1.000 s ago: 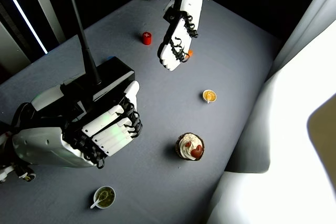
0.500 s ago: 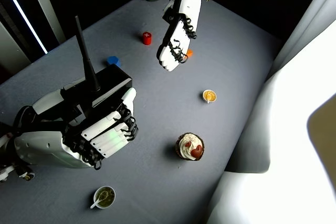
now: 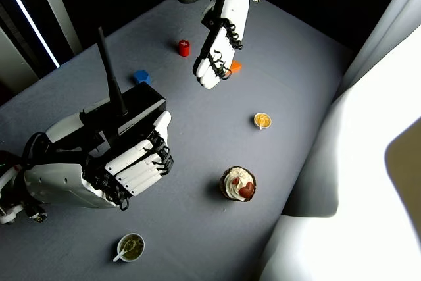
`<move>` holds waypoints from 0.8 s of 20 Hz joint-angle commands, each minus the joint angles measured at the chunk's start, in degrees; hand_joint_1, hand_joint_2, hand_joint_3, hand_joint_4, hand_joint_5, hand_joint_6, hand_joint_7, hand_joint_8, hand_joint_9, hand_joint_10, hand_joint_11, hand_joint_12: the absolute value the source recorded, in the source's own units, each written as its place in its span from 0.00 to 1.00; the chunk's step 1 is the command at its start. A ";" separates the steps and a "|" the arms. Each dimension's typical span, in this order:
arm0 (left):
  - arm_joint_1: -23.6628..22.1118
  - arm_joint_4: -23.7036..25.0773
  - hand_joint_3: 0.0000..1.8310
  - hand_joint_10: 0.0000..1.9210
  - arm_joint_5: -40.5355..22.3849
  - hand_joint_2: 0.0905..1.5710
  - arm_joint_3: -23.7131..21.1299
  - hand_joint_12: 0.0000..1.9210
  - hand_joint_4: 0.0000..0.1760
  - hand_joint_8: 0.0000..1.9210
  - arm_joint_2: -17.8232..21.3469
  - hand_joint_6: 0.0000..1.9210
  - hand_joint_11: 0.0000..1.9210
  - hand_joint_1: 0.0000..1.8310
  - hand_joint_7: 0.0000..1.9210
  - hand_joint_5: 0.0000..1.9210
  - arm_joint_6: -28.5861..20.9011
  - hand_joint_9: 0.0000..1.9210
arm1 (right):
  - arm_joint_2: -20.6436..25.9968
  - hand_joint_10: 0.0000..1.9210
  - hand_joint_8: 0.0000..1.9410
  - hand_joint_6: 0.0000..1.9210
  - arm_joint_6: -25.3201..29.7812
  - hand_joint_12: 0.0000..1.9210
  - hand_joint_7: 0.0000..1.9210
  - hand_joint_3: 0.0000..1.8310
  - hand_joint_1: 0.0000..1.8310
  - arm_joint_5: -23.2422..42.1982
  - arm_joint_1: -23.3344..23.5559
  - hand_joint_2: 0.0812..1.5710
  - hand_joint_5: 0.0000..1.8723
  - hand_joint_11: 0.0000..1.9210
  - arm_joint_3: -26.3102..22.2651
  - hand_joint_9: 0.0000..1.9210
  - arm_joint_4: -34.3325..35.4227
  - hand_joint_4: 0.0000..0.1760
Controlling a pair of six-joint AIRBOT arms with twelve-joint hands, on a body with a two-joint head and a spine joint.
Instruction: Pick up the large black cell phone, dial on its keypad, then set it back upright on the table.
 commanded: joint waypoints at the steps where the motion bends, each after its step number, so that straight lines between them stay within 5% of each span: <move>1: -1.05 -3.97 0.00 0.00 -4.54 0.72 -0.42 0.28 0.06 0.00 0.33 0.00 0.00 0.00 0.10 0.08 -0.45 0.10 | 0.35 0.75 0.59 0.52 0.96 0.68 0.41 0.00 0.74 8.30 0.00 0.73 0.51 0.41 0.43 0.40 1.08 0.00; 4: -0.94 -3.98 0.00 0.00 -4.55 0.73 -0.49 0.21 0.05 0.00 0.37 0.00 0.00 0.00 0.08 0.07 -0.45 0.07 | -0.14 0.74 0.59 0.50 0.72 0.68 0.43 0.00 0.74 8.55 -0.29 0.72 0.52 0.42 0.63 0.41 1.47 0.00; 8: -0.83 -4.00 0.00 0.00 -4.55 0.72 -0.70 0.25 0.09 0.00 0.39 0.00 0.00 0.00 0.09 0.07 -0.45 0.09 | -0.28 0.75 0.56 0.51 0.63 0.67 0.43 0.00 0.74 9.04 -1.13 0.72 0.51 0.41 0.52 0.42 1.53 0.00; 9: -0.76 -4.00 0.00 0.00 -4.55 0.73 -0.78 0.24 0.08 0.00 0.39 0.00 0.00 0.00 0.09 0.07 -0.45 0.09 | -0.28 0.69 0.55 0.49 0.63 0.83 0.43 0.00 0.79 9.08 -1.31 0.72 0.51 0.40 0.52 0.41 1.55 0.00; 11: -0.70 -4.00 0.00 0.00 -4.56 0.73 -0.87 0.20 0.08 0.00 0.40 0.00 0.00 0.00 0.09 0.07 -0.45 0.08 | -0.31 0.77 0.61 0.52 0.63 0.72 0.40 0.00 0.74 9.17 -1.52 0.73 0.50 0.38 0.61 0.40 1.58 0.00; 16: -0.55 -4.18 0.00 0.00 -4.60 0.73 -0.97 0.21 0.07 0.00 0.36 0.00 0.00 0.00 0.09 0.07 -0.44 0.09 | -0.48 0.76 0.59 0.50 0.57 0.70 0.42 0.00 0.74 9.26 -1.59 0.73 0.51 0.40 0.69 0.41 1.60 0.00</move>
